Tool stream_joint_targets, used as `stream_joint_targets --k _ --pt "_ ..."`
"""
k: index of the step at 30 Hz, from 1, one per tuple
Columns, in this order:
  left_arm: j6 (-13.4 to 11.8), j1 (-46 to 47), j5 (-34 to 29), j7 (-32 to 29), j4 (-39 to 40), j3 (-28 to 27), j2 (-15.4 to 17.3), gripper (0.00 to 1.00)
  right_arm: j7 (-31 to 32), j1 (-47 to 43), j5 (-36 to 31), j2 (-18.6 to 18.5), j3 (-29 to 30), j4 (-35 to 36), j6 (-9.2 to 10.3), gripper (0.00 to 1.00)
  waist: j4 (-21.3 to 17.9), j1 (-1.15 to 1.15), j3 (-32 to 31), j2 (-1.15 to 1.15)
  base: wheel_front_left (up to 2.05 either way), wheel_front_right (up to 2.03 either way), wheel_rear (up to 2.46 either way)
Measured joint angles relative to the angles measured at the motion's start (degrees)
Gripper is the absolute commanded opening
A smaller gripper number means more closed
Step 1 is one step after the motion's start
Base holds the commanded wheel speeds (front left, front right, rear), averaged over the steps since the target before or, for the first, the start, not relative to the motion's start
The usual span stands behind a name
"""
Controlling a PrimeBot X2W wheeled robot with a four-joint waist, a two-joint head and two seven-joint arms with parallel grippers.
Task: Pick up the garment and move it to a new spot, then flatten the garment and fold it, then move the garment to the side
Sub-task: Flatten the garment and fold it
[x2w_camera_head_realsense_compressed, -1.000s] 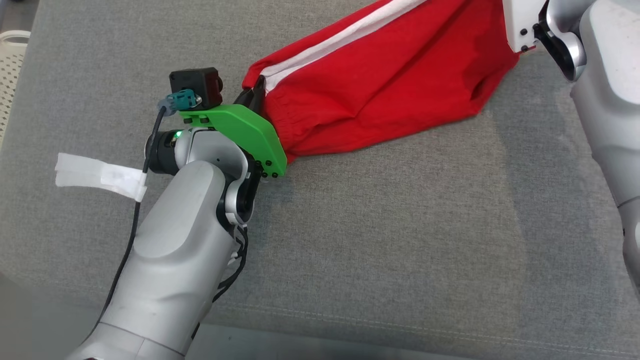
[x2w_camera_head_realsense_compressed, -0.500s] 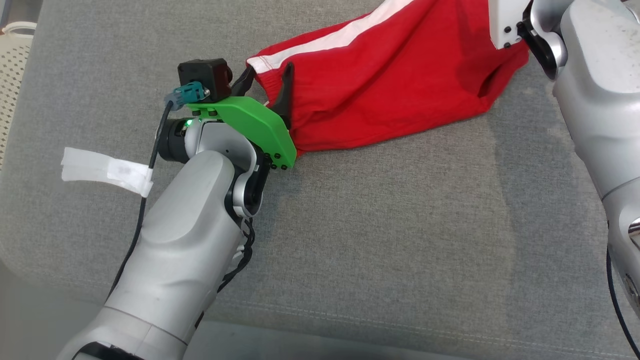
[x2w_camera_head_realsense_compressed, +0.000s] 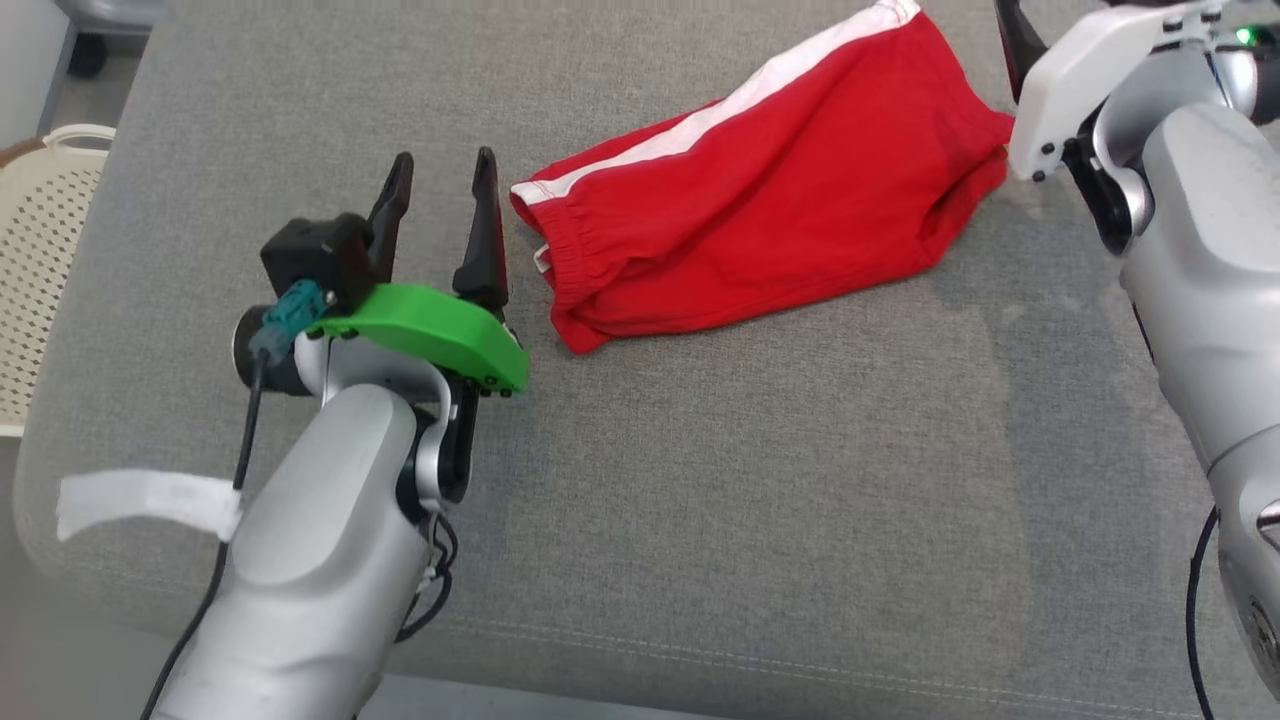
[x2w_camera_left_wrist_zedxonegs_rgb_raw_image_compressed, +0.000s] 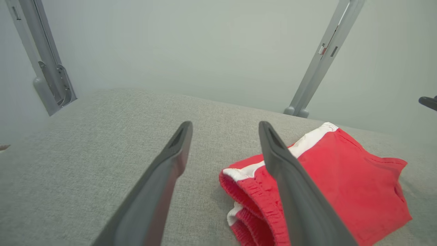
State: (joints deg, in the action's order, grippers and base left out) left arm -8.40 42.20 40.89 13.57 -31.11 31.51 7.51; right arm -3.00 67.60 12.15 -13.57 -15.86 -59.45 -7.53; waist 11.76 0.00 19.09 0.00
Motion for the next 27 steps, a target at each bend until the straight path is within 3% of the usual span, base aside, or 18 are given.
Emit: stream_joint_targets --k 5,10,17,27 --pt "-2.22 -10.05 -4.69 1.22 9.45 -0.83 2.14 1.00 -2.69 -4.76 1.26 -0.15 3.65 -2.68 0.00 1.00 0.19 0.00 -3.39 0.00 0.00 0.00 0.00" --pt "-2.68 -18.28 -10.76 1.46 19.29 -4.25 3.35 1.00 -3.15 -6.50 1.81 -0.41 6.81 -6.14 0.00 1.00 1.20 0.00 -4.85 0.00 0.00 0.00 0.00" --pt "-1.15 -26.94 -18.01 1.46 27.29 -7.25 2.02 1.00 -2.80 -6.94 0.31 -1.79 9.84 -11.05 0.00 1.00 3.27 0.00 -4.54 0.00 0.00 0.00 0.00" --pt "2.36 -30.09 -24.62 1.46 30.38 -8.98 -1.07 1.00 -0.25 -7.36 -4.01 -3.11 14.99 -13.84 0.00 1.00 5.87 0.00 -1.86 0.00 0.00 0.00 0.00"
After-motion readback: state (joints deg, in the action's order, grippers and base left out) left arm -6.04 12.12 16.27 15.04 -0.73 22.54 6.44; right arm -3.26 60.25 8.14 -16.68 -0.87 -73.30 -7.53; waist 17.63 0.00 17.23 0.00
